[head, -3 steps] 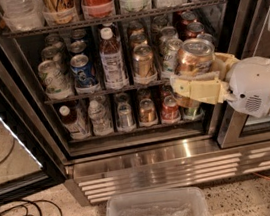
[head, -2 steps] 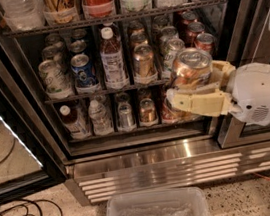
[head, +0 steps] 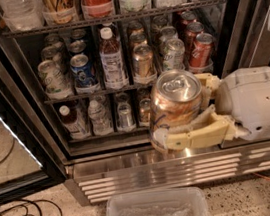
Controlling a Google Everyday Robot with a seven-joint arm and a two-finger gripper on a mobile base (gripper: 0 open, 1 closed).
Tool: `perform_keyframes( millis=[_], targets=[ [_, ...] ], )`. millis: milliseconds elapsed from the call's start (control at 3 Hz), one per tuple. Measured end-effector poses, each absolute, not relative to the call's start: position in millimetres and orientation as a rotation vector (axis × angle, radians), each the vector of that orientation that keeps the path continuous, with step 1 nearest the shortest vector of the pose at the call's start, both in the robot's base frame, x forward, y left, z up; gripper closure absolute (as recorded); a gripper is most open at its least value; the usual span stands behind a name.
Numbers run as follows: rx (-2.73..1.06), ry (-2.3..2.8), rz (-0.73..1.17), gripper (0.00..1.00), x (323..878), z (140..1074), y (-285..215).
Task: Pick orange can from middle shelf of fridge
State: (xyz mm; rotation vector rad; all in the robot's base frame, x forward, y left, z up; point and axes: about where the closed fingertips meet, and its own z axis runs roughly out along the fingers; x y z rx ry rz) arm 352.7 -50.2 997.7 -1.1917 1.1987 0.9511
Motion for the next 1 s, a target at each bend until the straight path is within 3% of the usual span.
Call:
perform_keyframes(
  millis=[333, 1000],
  targets=[
    [-1.345, 1.093, 1.013, 1.00, 311.1, 1014.2, -32.1],
    [-1.410, 1.032, 1.026, 1.00, 290.6, 1024.6, -24.8]
  ],
)
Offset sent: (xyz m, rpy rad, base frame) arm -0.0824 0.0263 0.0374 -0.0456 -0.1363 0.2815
